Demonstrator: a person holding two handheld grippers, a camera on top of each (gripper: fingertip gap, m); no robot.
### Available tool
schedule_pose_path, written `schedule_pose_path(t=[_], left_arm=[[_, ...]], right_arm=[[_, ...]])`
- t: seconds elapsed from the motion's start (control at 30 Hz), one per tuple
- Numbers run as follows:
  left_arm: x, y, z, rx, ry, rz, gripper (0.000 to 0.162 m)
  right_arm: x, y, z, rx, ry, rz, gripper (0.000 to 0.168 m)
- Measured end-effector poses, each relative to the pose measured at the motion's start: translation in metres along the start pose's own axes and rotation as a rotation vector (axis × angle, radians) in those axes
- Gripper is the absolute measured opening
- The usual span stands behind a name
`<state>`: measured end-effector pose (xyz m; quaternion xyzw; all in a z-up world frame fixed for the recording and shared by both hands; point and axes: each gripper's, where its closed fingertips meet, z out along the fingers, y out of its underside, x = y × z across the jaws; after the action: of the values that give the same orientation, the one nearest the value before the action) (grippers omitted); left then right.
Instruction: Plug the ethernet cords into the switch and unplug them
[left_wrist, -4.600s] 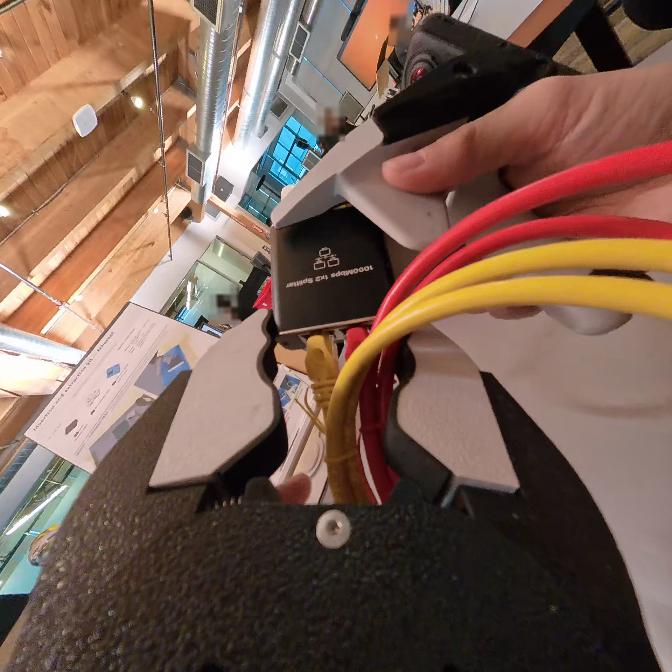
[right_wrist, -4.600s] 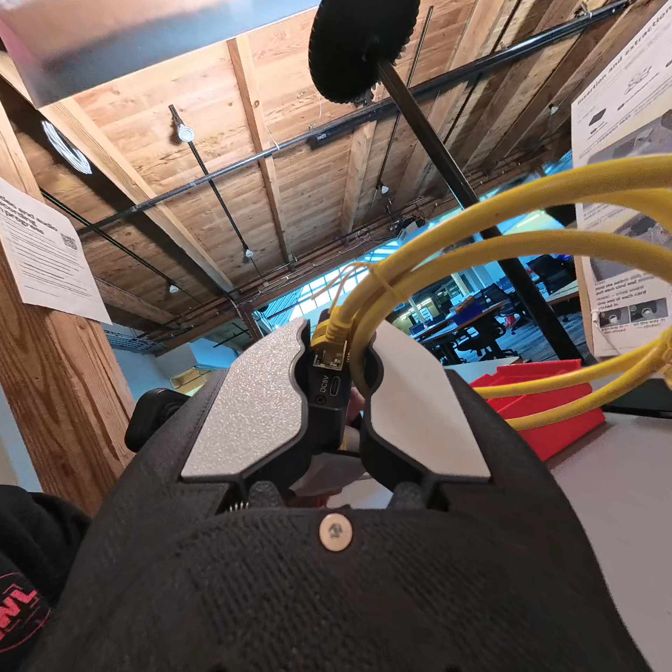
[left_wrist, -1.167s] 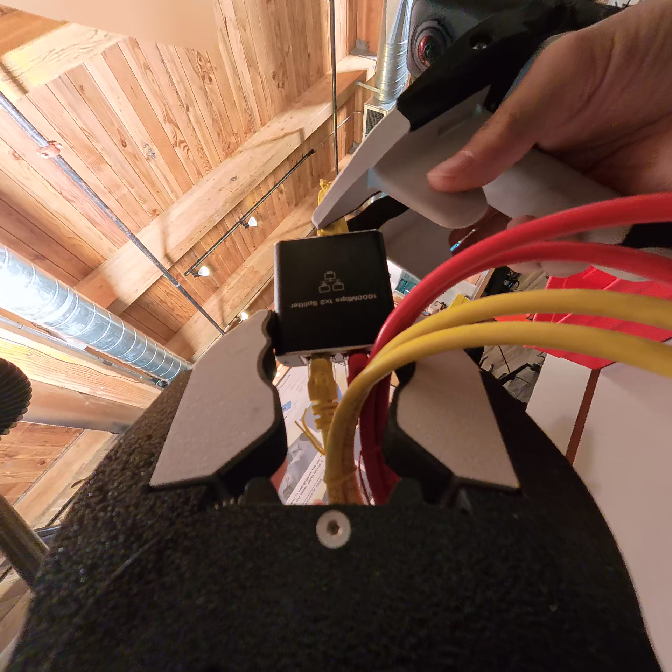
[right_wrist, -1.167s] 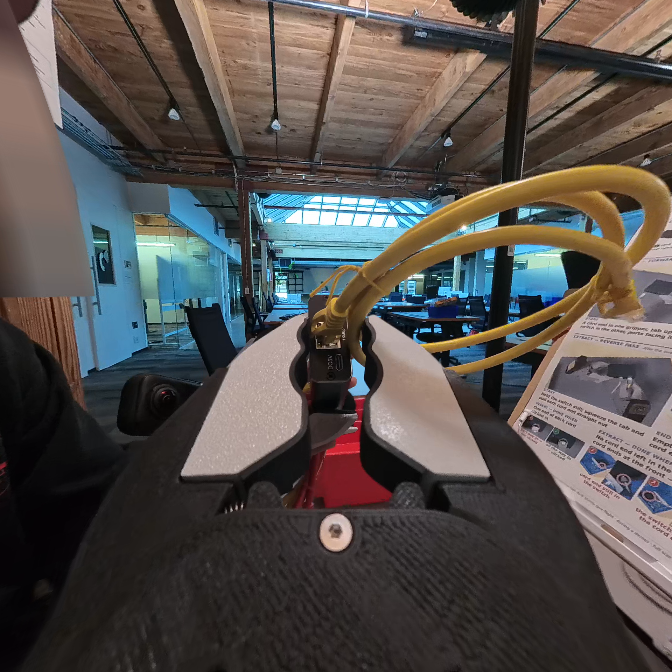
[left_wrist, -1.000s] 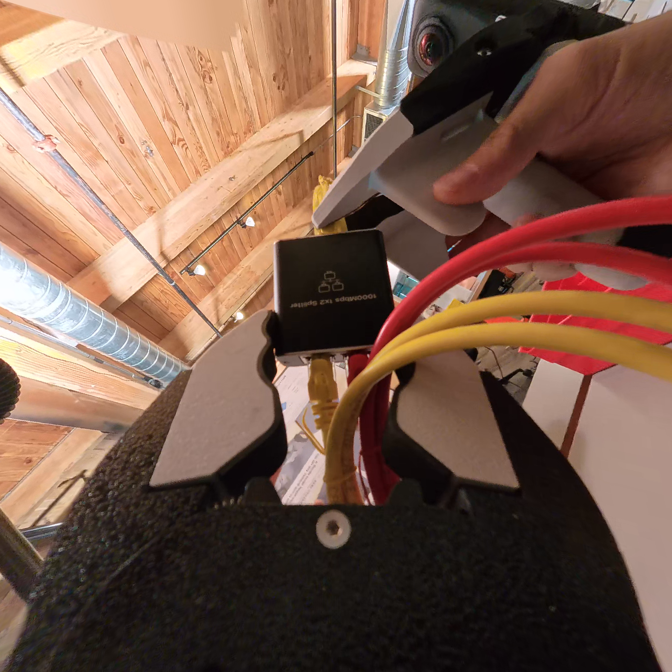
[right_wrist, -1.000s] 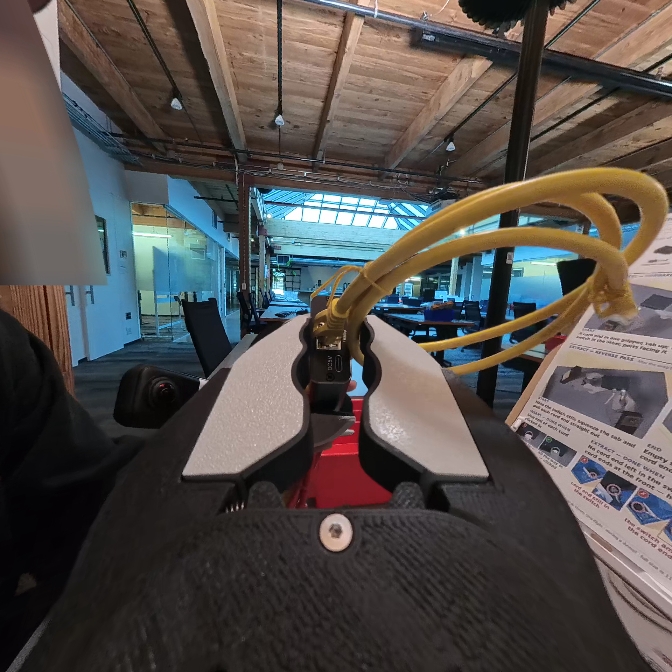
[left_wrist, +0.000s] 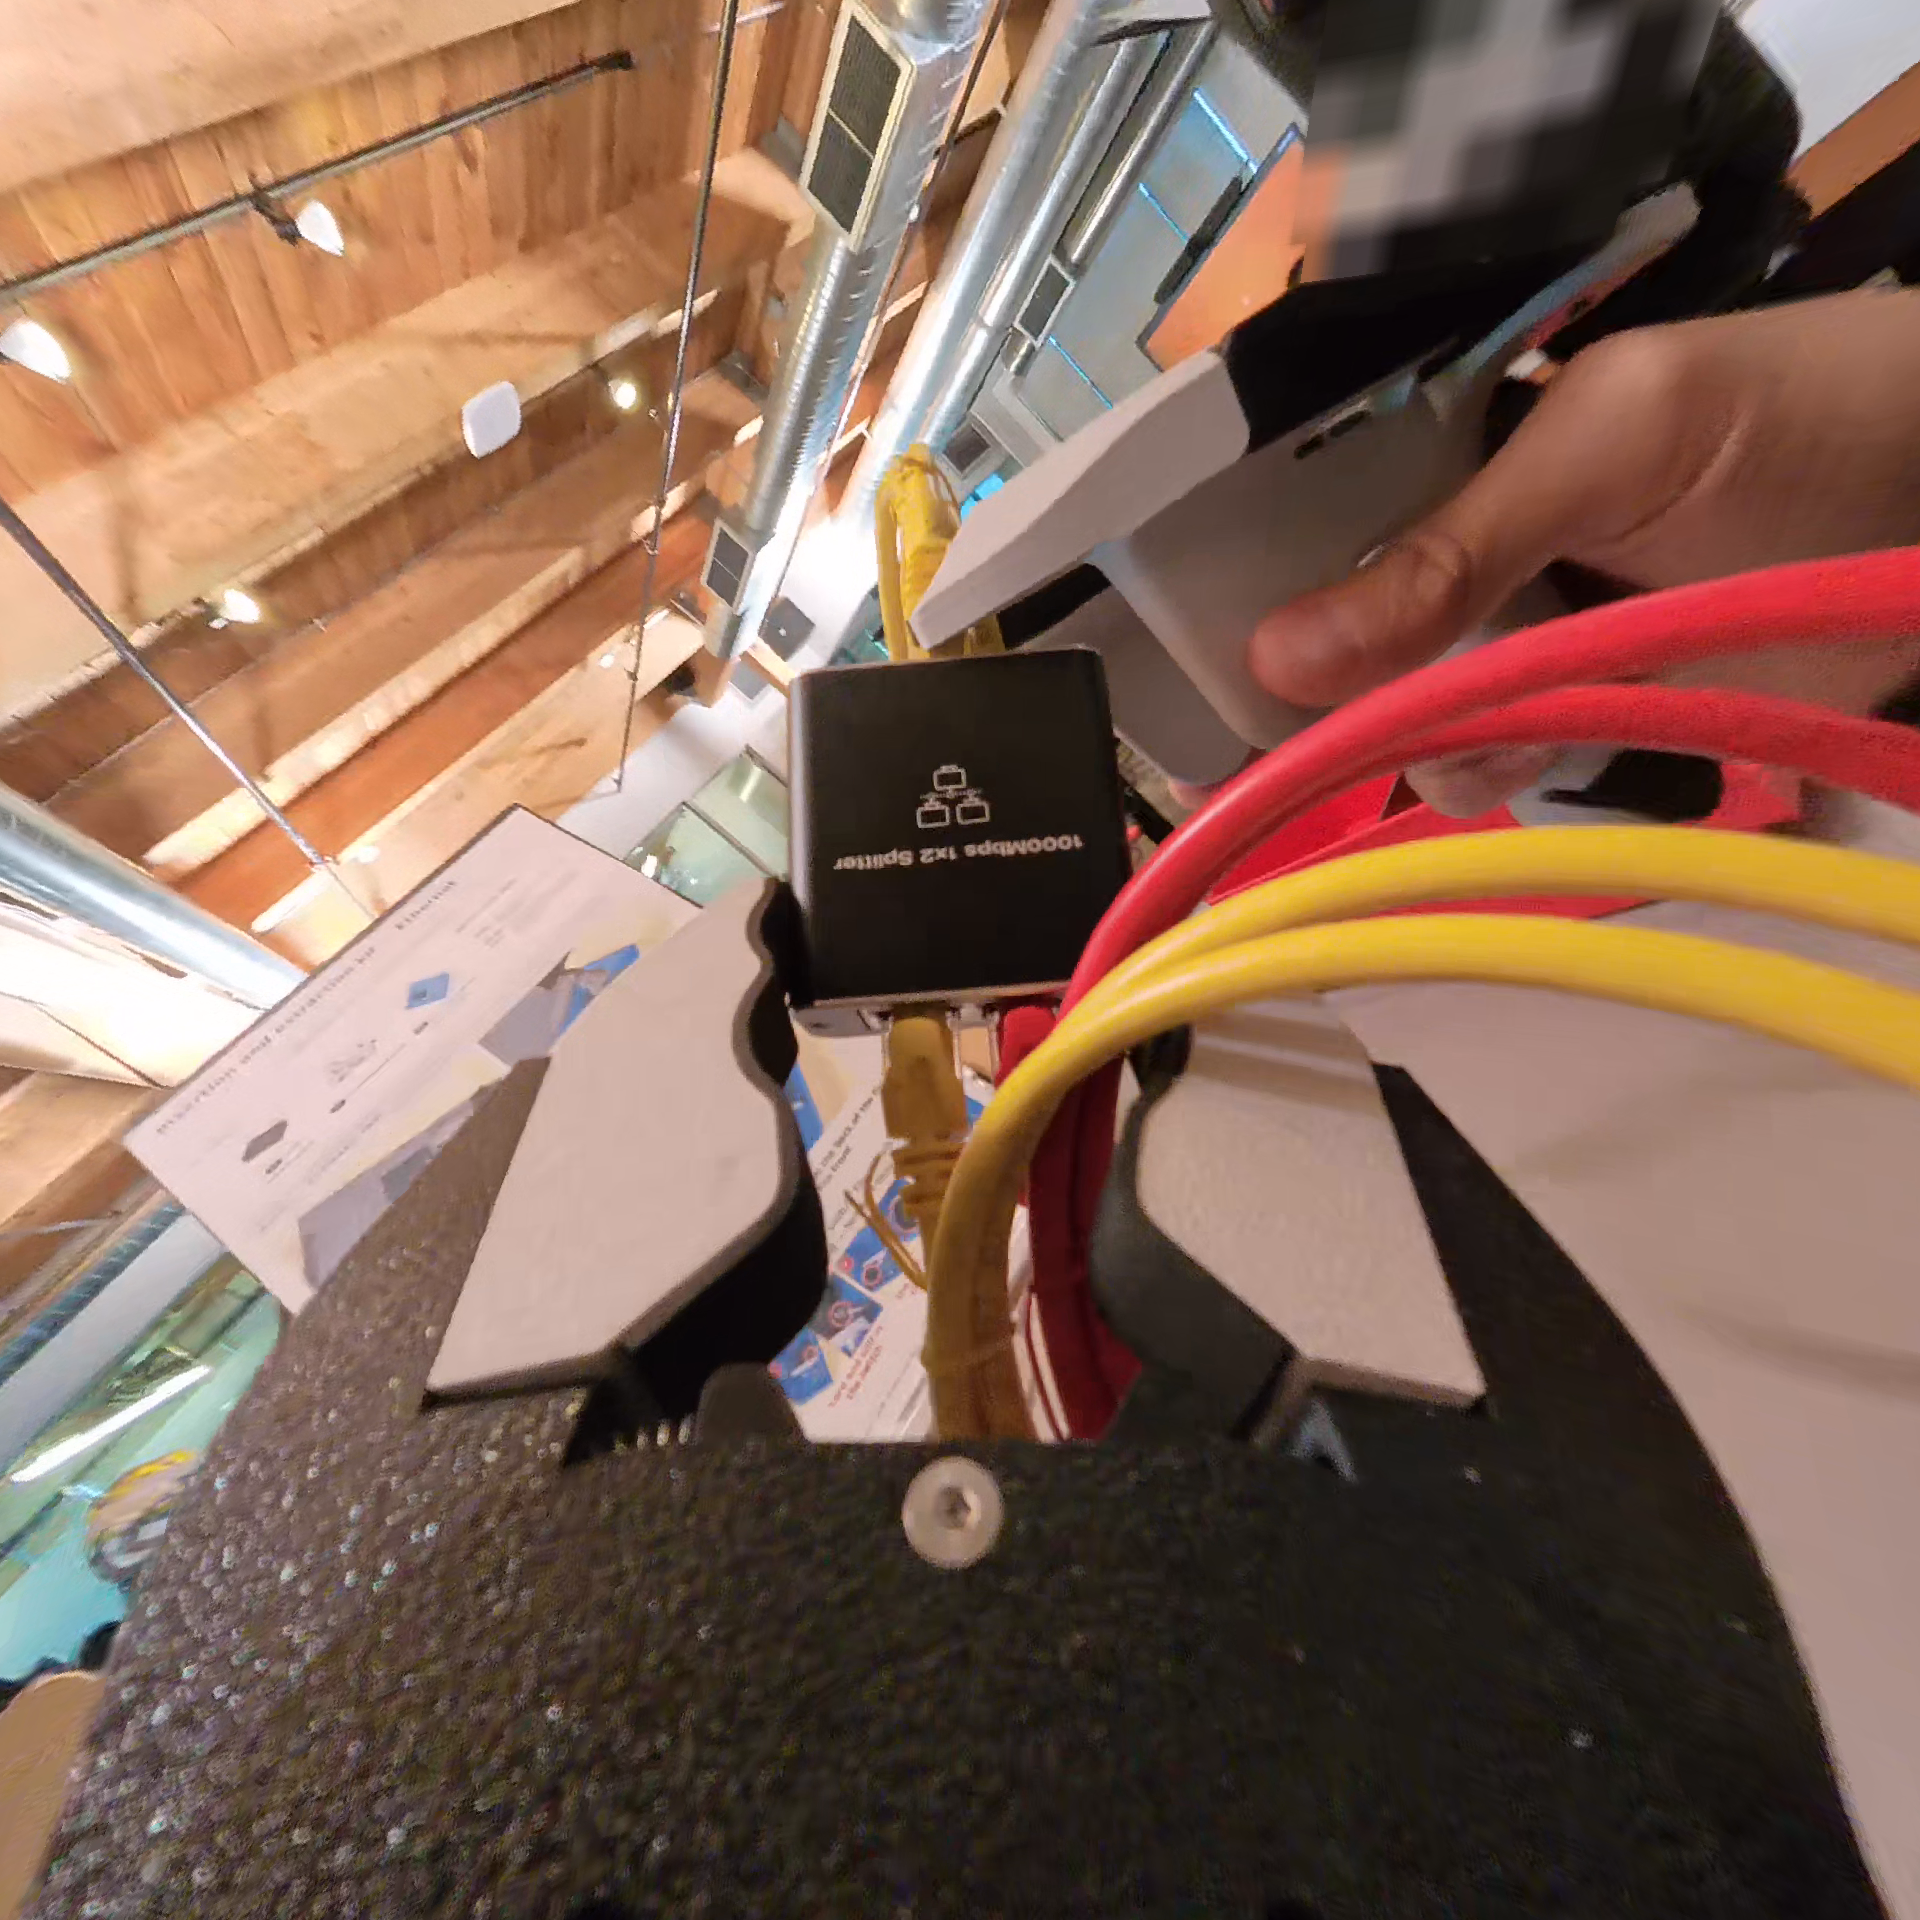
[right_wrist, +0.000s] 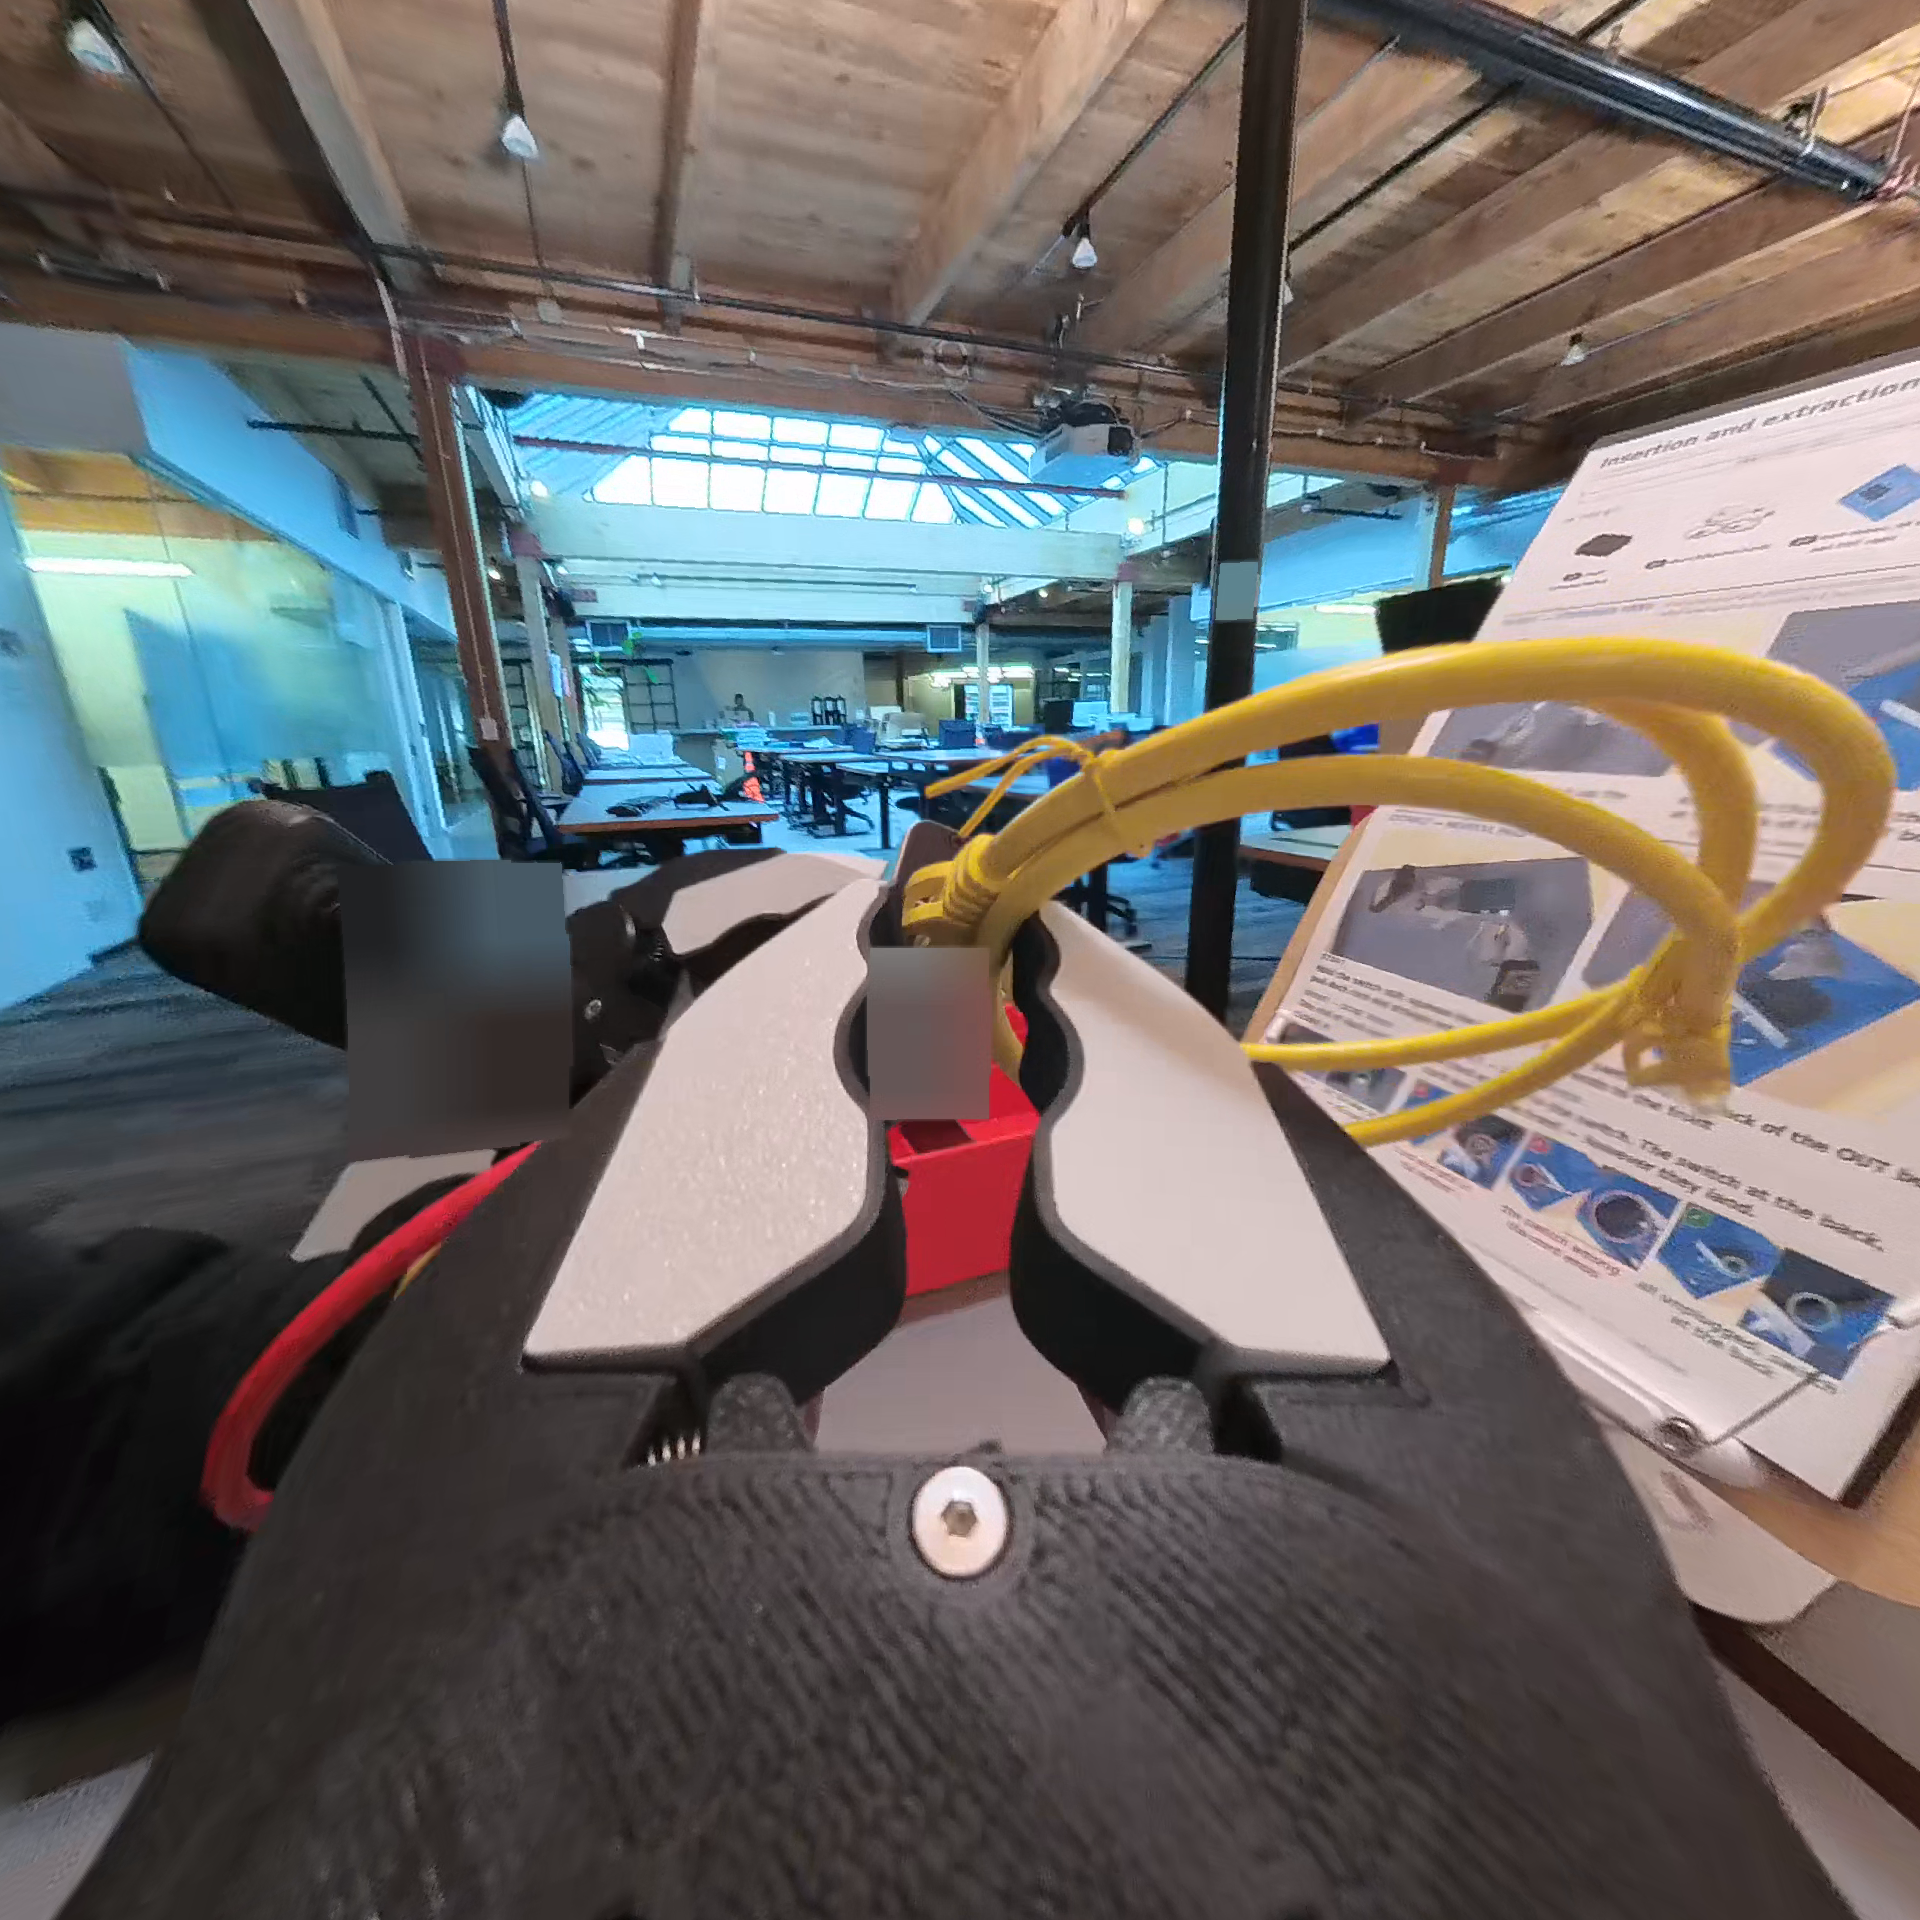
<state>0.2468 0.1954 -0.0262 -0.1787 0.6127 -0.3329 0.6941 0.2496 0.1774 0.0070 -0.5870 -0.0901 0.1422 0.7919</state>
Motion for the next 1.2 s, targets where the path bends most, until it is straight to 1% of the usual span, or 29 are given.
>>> schedule_pose_path(t=[0.03, 0.1, 0.13, 0.2, 0.27, 0.3, 0.33, 0.37, 0.43, 0.47, 0.53, 0.6, 0.7, 0.77, 1.03, 1.2], left_arm=[[0.000, 0.002, 0.001, -0.010, -0.010, 0.025, 0.063], [-0.003, 0.009, 0.001, -0.053, -0.039, 0.101, 0.064], [-0.003, 0.010, 0.001, -0.058, -0.041, 0.104, 0.064], [-0.001, 0.009, 0.002, -0.029, -0.001, 0.001, 0.063], [0.003, 0.008, 0.004, -0.012, 0.031, -0.075, 0.063], [0.004, 0.008, 0.005, -0.016, 0.035, -0.083, 0.063], [0.004, 0.010, 0.005, -0.032, 0.031, -0.073, 0.063], [0.003, 0.012, 0.006, -0.046, 0.017, -0.041, 0.063], [-0.001, 0.011, 0.003, -0.061, -0.024, 0.050, 0.063], [-0.002, 0.009, 0.002, -0.066, -0.029, 0.068, 0.063], [-0.001, 0.005, 0.001, -0.042, -0.001, 0.019, 0.063], [0.001, 0.006, 0.002, -0.037, 0.017, -0.016, 0.063], [0.001, 0.012, 0.002, -0.068, 0.001, 0.070, 0.063], [-0.002, 0.011, 0.000, -0.079, -0.026, 0.139, 0.063], [-0.009, -0.006, -0.010, -0.022, -0.142, 0.296, 0.064], [-0.012, -0.016, -0.013, -0.030, -0.212, 0.417, 0.063]], right_arm=[[0.001, 0.001, 0.000, -0.016, 0.014, -0.020, 0.025], [0.002, 0.005, 0.000, -0.057, 0.046, -0.085, 0.023], [0.001, 0.005, 0.001, -0.066, 0.052, -0.099, 0.024], [0.001, 0.004, 0.002, -0.077, 0.070, -0.135, 0.024], [0.003, 0.004, 0.000, -0.108, 0.104, -0.197, 0.028], [0.004, 0.004, -0.001, -0.109, 0.112, -0.204, 0.025], [0.005, 0.005, -0.002, -0.117, 0.122, -0.216, 0.025], [0.006, 0.007, -0.002, -0.129, 0.125, -0.223, 0.023], [0.002, 0.005, -0.001, -0.104, 0.091, -0.183, 0.024], [0.001, 0.003, 0.000, -0.068, 0.063, -0.135, 0.023], [0.000, 0.001, 0.000, -0.019, 0.008, -0.036, 0.023], [0.003, 0.003, 0.000, -0.001, -0.007, 0.016, 0.023], [0.006, 0.010, -0.001, -0.007, -0.045, 0.084, 0.024], [0.002, 0.009, 0.000, 0.009, -0.066, 0.088, 0.022], [-0.019, -0.003, 0.000, 0.030, -0.122, -0.025, 0.022], [-0.025, -0.009, -0.005, 0.045, -0.160, -0.038, 0.022]])
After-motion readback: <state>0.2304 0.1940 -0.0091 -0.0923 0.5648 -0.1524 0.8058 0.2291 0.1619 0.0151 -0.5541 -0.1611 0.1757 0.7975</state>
